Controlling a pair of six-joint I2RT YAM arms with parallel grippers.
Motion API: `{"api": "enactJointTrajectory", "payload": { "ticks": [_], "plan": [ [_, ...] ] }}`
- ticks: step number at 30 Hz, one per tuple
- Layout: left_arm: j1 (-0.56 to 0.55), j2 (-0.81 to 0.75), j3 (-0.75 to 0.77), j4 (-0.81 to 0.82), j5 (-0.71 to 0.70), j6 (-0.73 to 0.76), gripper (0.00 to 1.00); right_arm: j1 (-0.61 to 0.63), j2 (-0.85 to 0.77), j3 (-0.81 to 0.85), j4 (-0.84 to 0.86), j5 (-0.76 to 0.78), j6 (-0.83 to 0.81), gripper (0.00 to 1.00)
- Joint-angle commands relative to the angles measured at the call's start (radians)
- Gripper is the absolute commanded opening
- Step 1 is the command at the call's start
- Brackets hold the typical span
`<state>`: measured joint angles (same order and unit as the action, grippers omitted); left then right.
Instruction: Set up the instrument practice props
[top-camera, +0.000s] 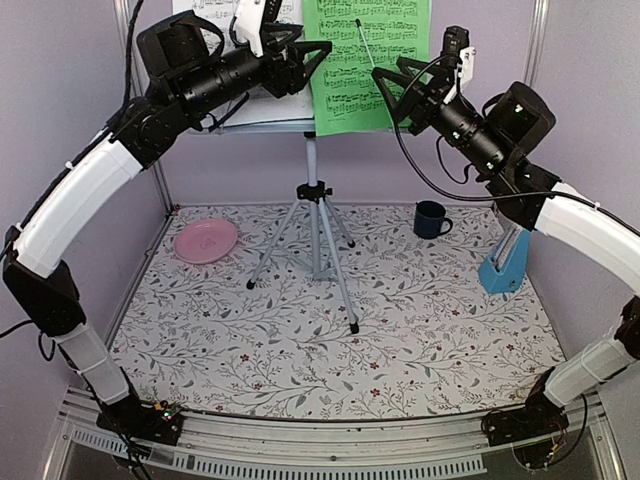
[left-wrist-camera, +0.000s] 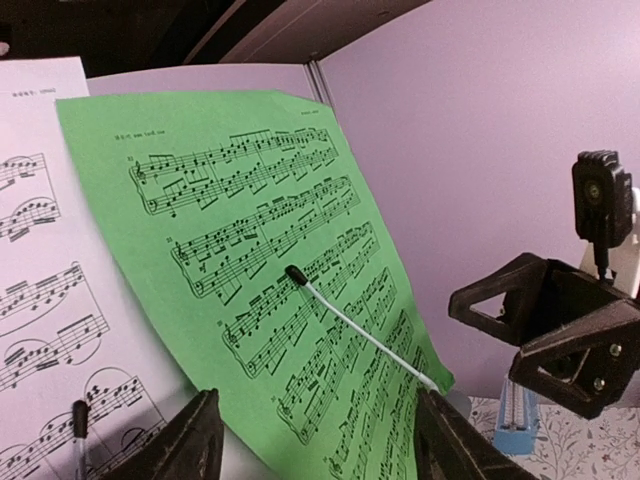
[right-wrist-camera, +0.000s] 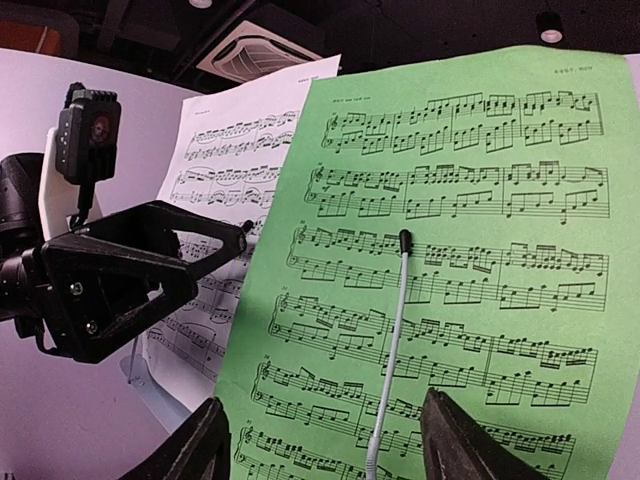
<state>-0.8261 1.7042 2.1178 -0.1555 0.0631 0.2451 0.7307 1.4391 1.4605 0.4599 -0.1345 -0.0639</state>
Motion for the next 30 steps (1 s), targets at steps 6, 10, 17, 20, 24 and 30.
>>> {"api": "enactJointTrajectory", "payload": {
  "ticks": [6,10,17,20,24,30],
  "plan": [
    [-0.054,-0.138,-0.16,0.052,-0.088,0.039,0.69,-0.006,-0.117,-0.08,-0.069,0.06,0.001,0.77],
    [-0.066,-0.169,-0.185,0.022,-0.115,0.04,0.71,-0.014,-0.139,-0.094,-0.13,0.057,0.003,0.81],
    [-0.062,-0.356,-0.457,0.075,-0.126,0.007,0.87,-0.032,-0.211,-0.181,-0.182,-0.001,0.032,0.86],
    [-0.053,-0.428,-0.582,0.08,-0.15,-0.024,0.89,-0.033,-0.23,-0.211,-0.214,-0.048,0.044,0.86],
    [-0.026,-0.527,-0.756,0.084,-0.138,-0.076,0.91,-0.033,-0.245,-0.27,-0.241,-0.089,0.057,0.87],
    [0.026,-0.642,-0.997,0.153,-0.085,-0.17,0.93,-0.032,-0.26,-0.407,-0.263,-0.064,0.133,0.88]
  ]
}}
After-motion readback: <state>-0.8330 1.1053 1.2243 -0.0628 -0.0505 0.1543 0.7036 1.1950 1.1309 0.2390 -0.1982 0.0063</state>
